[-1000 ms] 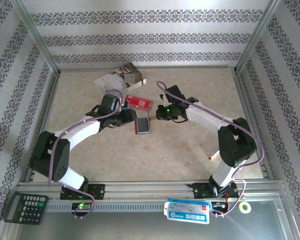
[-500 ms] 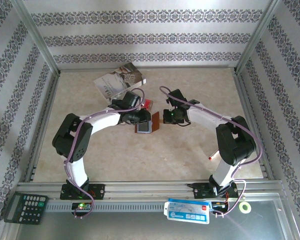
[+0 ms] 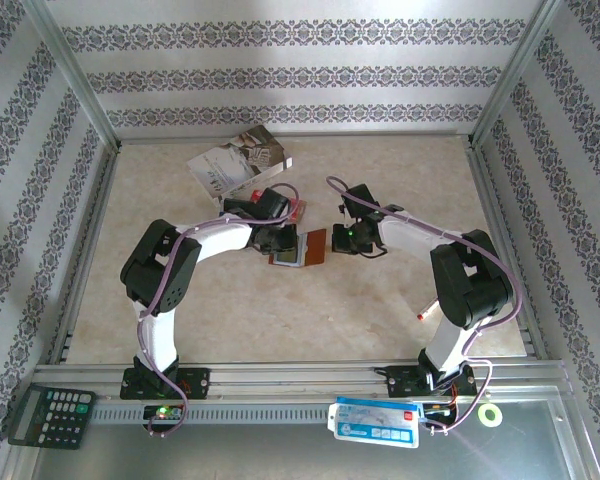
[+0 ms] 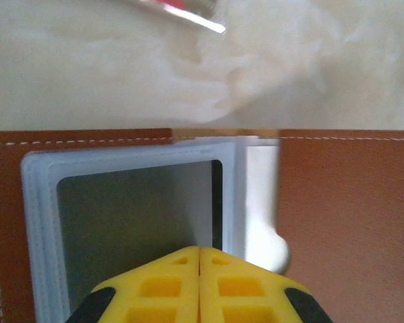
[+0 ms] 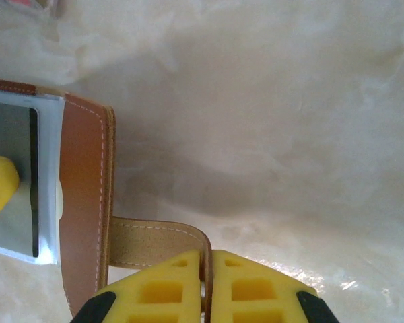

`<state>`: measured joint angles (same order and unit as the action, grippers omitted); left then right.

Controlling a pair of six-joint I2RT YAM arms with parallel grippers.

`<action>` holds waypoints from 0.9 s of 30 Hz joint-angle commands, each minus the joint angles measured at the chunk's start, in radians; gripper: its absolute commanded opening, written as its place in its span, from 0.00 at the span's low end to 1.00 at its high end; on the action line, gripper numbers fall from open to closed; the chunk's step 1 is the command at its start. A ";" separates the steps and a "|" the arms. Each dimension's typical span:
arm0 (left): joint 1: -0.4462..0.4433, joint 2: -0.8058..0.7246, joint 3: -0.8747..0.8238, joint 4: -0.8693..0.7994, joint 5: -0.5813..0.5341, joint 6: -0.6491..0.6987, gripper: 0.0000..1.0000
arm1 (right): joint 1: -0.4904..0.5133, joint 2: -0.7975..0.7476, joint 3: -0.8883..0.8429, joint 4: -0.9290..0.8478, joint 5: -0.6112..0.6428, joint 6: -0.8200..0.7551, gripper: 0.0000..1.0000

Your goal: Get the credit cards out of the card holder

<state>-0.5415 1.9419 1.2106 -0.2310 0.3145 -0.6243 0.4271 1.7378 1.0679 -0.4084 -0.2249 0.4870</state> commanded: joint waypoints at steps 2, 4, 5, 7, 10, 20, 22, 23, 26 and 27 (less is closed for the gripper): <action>-0.012 -0.029 -0.065 -0.037 -0.015 -0.013 0.07 | -0.007 -0.010 -0.018 0.004 -0.052 0.013 0.07; -0.023 -0.038 -0.094 -0.024 -0.008 -0.033 0.07 | -0.005 -0.022 -0.026 -0.006 -0.053 0.007 0.07; -0.027 -0.043 -0.106 -0.019 -0.006 -0.042 0.07 | -0.004 -0.027 -0.031 -0.009 -0.051 0.005 0.07; -0.041 -0.061 -0.134 -0.008 -0.003 -0.063 0.07 | -0.004 -0.042 -0.042 -0.018 -0.047 0.001 0.07; -0.056 -0.093 -0.159 -0.002 -0.004 -0.082 0.07 | -0.005 -0.061 -0.049 -0.028 -0.034 -0.010 0.07; -0.063 -0.130 -0.057 0.022 0.056 -0.045 0.19 | -0.005 -0.004 0.020 -0.004 -0.024 -0.024 0.07; -0.063 -0.110 -0.032 0.036 0.071 -0.046 0.20 | -0.005 -0.006 0.022 -0.001 -0.022 -0.018 0.07; -0.064 -0.096 -0.025 0.047 0.082 -0.051 0.20 | -0.004 -0.012 0.018 0.001 -0.020 -0.013 0.07; -0.064 -0.054 -0.003 0.080 0.116 -0.064 0.20 | -0.008 -0.028 0.005 0.003 -0.007 -0.007 0.10; -0.067 -0.039 0.006 0.083 0.126 -0.067 0.20 | -0.008 -0.032 0.002 0.002 -0.006 -0.006 0.11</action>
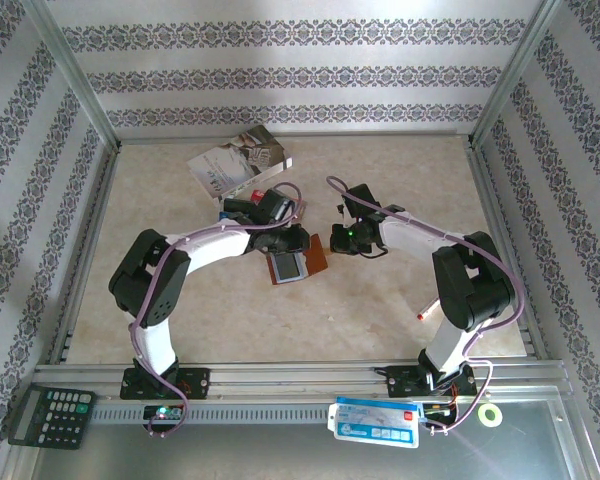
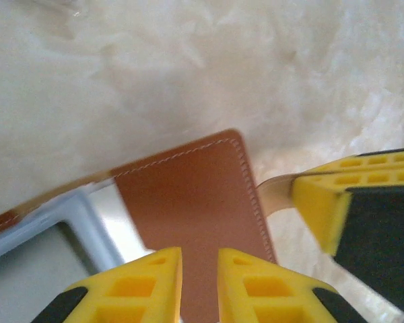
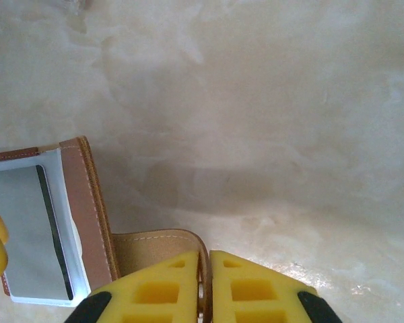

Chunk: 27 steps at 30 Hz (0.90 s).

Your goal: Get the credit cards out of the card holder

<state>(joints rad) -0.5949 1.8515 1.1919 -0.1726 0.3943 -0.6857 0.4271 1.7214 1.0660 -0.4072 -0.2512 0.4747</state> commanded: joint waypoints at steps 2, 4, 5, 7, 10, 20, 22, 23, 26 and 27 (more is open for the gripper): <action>-0.015 0.082 0.049 0.025 0.065 -0.003 0.17 | -0.011 -0.020 -0.001 0.002 0.020 0.012 0.14; -0.018 0.111 0.072 0.009 0.069 0.006 0.13 | -0.013 -0.022 -0.002 0.001 0.017 0.023 0.17; -0.017 0.128 0.082 -0.003 0.067 0.012 0.11 | -0.013 -0.026 -0.003 0.002 0.018 0.028 0.19; -0.019 0.151 0.096 -0.025 0.060 0.021 0.08 | -0.014 -0.038 -0.007 0.007 0.018 0.040 0.22; -0.019 0.178 0.106 -0.051 0.057 0.038 0.02 | -0.019 -0.069 -0.019 0.010 0.029 0.056 0.27; -0.021 0.223 0.086 -0.079 0.035 0.081 0.00 | -0.034 -0.149 -0.086 0.114 -0.060 0.143 0.28; -0.021 0.222 0.081 -0.080 0.035 0.083 0.00 | -0.025 -0.139 -0.098 0.142 -0.094 0.165 0.25; -0.022 0.219 0.081 -0.082 0.036 0.083 0.00 | -0.017 -0.132 -0.101 0.152 -0.099 0.173 0.23; -0.021 0.188 0.082 -0.081 0.035 0.070 0.00 | 0.009 -0.111 -0.102 0.168 -0.098 0.195 0.20; -0.019 0.172 0.082 -0.079 0.033 0.058 0.00 | 0.016 -0.106 -0.101 0.171 -0.099 0.201 0.19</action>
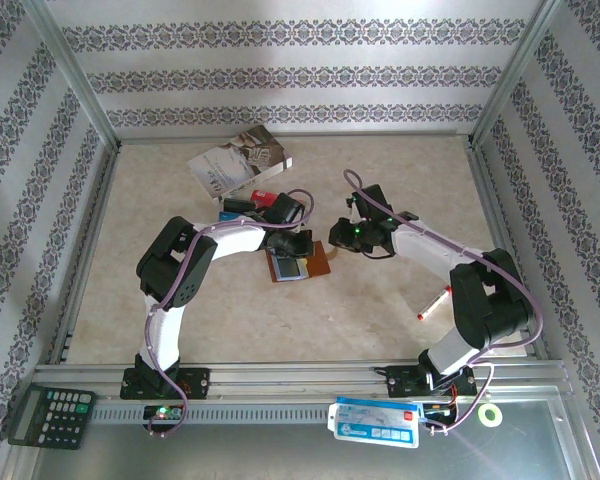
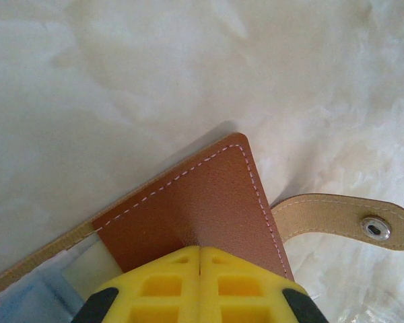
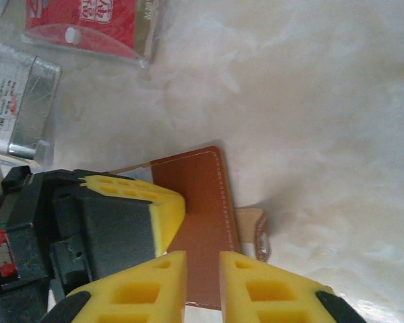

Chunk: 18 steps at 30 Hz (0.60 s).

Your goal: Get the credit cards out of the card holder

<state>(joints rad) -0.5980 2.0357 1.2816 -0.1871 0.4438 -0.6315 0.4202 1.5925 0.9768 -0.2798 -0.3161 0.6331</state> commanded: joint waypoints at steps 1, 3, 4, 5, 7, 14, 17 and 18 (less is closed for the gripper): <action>-0.014 -0.037 -0.009 -0.059 -0.024 -0.007 0.00 | 0.028 0.026 -0.010 0.048 -0.032 0.049 0.19; -0.007 -0.084 -0.020 -0.042 -0.036 -0.034 0.02 | 0.036 0.027 -0.004 0.054 -0.029 0.060 0.19; -0.001 -0.113 -0.033 -0.028 -0.041 -0.051 0.03 | 0.042 0.028 0.000 0.053 -0.024 0.062 0.19; 0.006 -0.140 -0.049 -0.013 -0.046 -0.067 0.06 | 0.048 0.026 0.005 0.052 -0.019 0.060 0.19; 0.022 -0.186 -0.085 0.006 -0.056 -0.093 0.09 | 0.062 0.026 0.018 0.047 -0.018 0.056 0.19; 0.103 -0.305 -0.227 -0.001 -0.101 -0.116 0.17 | 0.115 0.045 0.067 0.046 -0.055 0.061 0.19; 0.131 -0.373 -0.294 0.012 -0.107 -0.139 0.20 | 0.141 0.073 0.097 0.032 -0.049 0.047 0.20; 0.137 -0.392 -0.313 0.019 -0.106 -0.146 0.21 | 0.146 0.085 0.104 0.030 -0.050 0.044 0.20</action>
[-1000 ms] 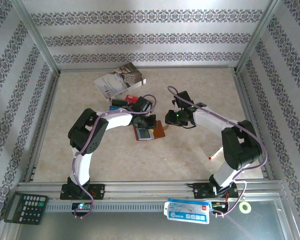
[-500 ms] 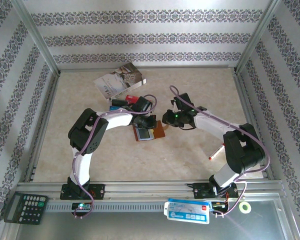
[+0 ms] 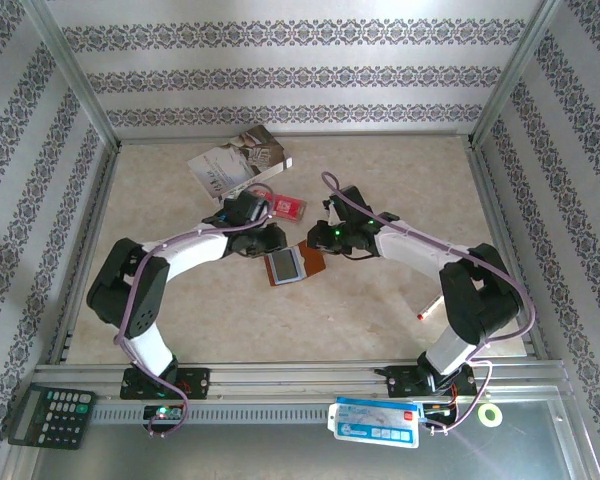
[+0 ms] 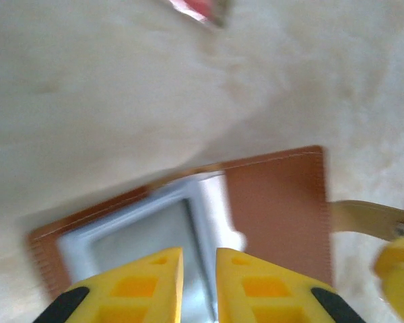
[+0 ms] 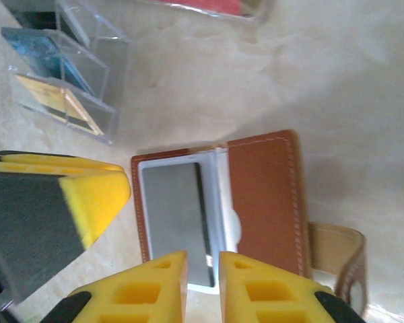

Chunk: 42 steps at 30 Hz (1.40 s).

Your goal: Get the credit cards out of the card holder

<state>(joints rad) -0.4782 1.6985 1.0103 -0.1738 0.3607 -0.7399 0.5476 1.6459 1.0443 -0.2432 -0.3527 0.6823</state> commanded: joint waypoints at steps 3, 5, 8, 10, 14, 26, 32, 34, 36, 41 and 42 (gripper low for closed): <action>0.019 -0.092 -0.090 0.033 -0.009 -0.071 0.23 | 0.031 0.082 0.065 -0.011 -0.034 -0.012 0.22; 0.020 -0.098 -0.124 0.078 0.013 -0.105 0.24 | 0.041 0.117 0.087 -0.013 -0.048 -0.016 0.24; 0.018 -0.085 -0.158 0.124 0.023 -0.137 0.24 | 0.052 0.158 0.116 -0.025 -0.049 -0.024 0.26; 0.017 -0.066 -0.162 0.136 0.034 -0.145 0.24 | 0.055 0.181 0.130 -0.034 -0.039 -0.027 0.26; 0.011 -0.026 -0.145 0.151 0.054 -0.146 0.23 | 0.054 0.224 0.141 -0.042 -0.024 -0.030 0.27; 0.010 0.056 -0.118 0.139 0.057 -0.117 0.14 | 0.031 0.235 0.045 0.052 -0.043 0.031 0.26; 0.010 0.085 -0.096 0.089 0.029 -0.069 0.13 | 0.011 0.208 -0.043 0.155 -0.075 0.091 0.25; 0.010 0.092 -0.090 0.083 0.034 -0.061 0.13 | 0.002 0.203 -0.061 0.193 -0.093 0.101 0.25; 0.009 0.095 -0.085 0.073 0.037 -0.057 0.13 | -0.007 0.201 -0.063 0.207 -0.117 0.101 0.23; 0.009 0.093 -0.083 0.061 0.028 -0.047 0.13 | -0.017 0.193 -0.066 0.244 -0.153 0.096 0.20; 0.010 0.095 -0.082 0.060 0.030 -0.047 0.12 | -0.017 0.195 -0.065 0.246 -0.159 0.093 0.20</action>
<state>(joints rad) -0.4587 1.7695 0.9207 -0.0448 0.4160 -0.8162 0.5385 1.8614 0.9920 -0.0383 -0.4732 0.7700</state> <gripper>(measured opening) 0.126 0.199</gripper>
